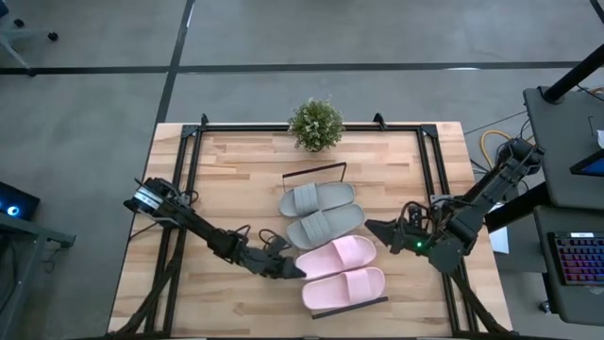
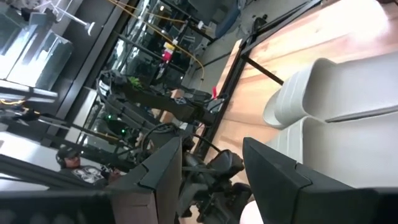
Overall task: Pick and place slides into the shelf
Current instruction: Return to Home Position
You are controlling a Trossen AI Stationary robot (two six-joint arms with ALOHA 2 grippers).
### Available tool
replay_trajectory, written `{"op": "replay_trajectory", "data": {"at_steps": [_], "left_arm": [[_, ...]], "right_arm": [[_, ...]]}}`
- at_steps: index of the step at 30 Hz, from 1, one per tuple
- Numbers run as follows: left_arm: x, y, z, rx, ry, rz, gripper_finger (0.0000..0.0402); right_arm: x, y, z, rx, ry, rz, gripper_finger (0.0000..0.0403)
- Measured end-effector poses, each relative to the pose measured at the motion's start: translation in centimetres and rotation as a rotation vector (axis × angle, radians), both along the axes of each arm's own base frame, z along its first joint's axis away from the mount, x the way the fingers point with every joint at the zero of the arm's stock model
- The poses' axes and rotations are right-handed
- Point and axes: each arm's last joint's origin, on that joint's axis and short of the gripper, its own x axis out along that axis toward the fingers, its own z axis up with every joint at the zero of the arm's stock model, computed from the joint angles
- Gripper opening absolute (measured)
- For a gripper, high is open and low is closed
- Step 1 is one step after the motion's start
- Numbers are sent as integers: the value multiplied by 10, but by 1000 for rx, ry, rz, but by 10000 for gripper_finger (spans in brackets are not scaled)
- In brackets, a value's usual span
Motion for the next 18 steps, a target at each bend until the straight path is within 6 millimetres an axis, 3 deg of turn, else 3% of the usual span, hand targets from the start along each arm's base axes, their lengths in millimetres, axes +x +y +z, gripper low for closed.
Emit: {"op": "replay_trajectory", "data": {"at_steps": [10,18], "left_arm": [[-7,0,8,67,17,-133,228],[-40,20,26,185,101,-118,228]], "right_arm": [[1,2,-2,-9,20,42,162],[3,3,6,-37,-10,51,162]]}}
